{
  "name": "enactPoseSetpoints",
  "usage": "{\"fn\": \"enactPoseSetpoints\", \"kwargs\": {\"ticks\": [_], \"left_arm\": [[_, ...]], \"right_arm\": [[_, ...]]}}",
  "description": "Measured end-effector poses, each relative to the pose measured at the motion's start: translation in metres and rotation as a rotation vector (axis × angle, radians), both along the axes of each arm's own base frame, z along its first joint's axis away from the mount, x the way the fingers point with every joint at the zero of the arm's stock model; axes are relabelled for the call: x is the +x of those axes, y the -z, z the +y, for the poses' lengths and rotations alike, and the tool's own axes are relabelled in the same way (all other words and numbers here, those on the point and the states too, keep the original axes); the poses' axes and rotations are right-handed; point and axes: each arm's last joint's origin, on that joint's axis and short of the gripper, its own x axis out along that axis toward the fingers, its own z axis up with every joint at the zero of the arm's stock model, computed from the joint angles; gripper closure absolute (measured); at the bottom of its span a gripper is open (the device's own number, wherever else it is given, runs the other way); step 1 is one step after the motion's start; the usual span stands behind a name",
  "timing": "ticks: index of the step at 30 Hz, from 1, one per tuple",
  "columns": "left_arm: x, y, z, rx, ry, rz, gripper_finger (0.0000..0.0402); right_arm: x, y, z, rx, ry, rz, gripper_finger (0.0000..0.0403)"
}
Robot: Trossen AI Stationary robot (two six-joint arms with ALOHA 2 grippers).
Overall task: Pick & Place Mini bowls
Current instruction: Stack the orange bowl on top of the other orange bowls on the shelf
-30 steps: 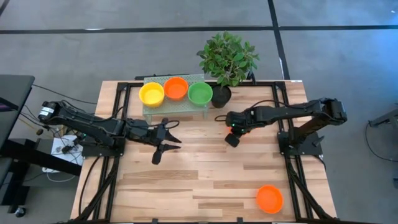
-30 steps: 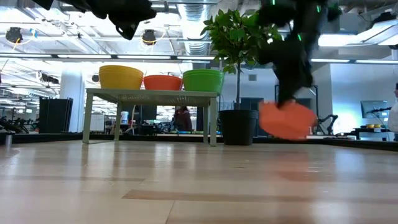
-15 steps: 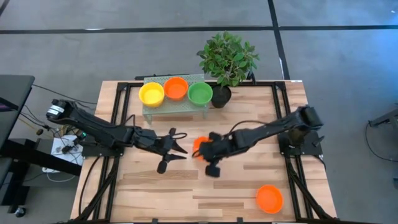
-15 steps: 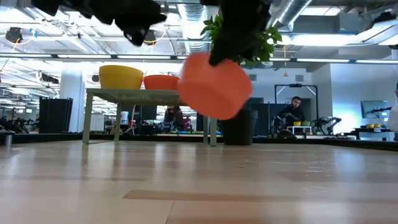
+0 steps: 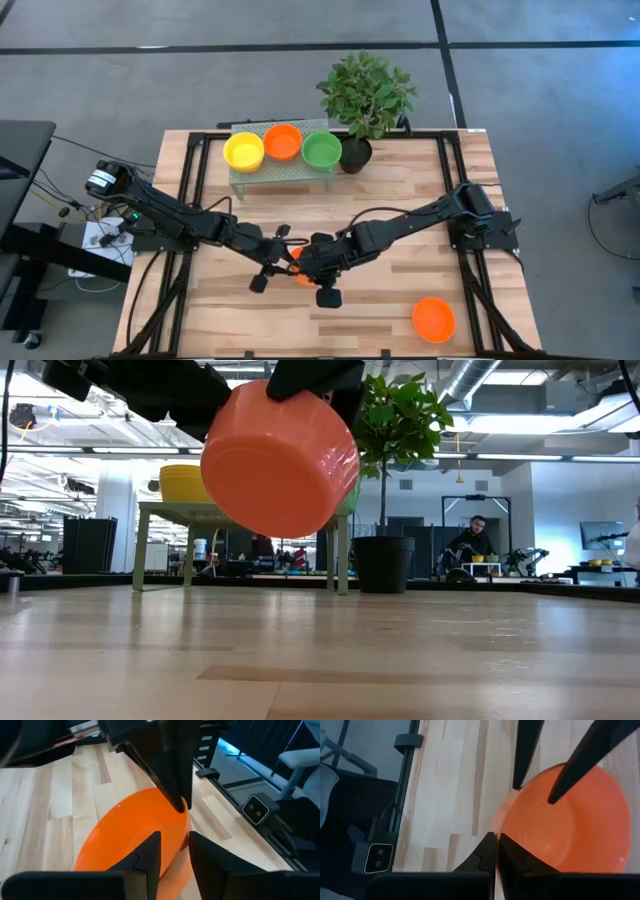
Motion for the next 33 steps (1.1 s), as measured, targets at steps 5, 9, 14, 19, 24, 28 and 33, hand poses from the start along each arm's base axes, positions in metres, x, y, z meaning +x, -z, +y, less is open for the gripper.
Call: {"fn": "enactPoseSetpoints", "kwargs": {"ticks": [5,9,14,19,24,28,33], "left_arm": [[0.000,0.001,-0.001,0.004,-0.001,0.005,0.0308],[0.000,0.004,0.000,0.005,0.009,0.024,0.0335],[-0.001,0.005,-0.001,0.021,0.021,0.036,0.0387],[-0.002,0.008,0.000,0.046,0.002,0.052,0.0391],[-0.003,0.009,-0.004,-0.005,-0.023,0.079,0.0394],[-0.008,0.009,-0.013,0.027,-0.054,0.062,0.0393],[-0.006,-0.005,-0.025,0.055,-0.082,0.036,0.0392]], "right_arm": [[0.000,-0.001,-0.003,-0.004,-0.003,-0.002,0.0403],[0.002,-0.002,-0.004,-0.025,-0.035,-0.029,0.0401],[0.003,-0.003,-0.007,-0.042,-0.047,-0.042,0.0395],[0.006,-0.010,-0.012,-0.055,-0.001,-0.088,0.0376],[0.000,-0.020,-0.016,-0.079,0.012,-0.096,0.0357],[-0.022,-0.045,-0.012,-0.129,0.026,-0.115,0.0352],[-0.062,-0.065,0.010,-0.339,0.105,-0.130,0.0352]]}}
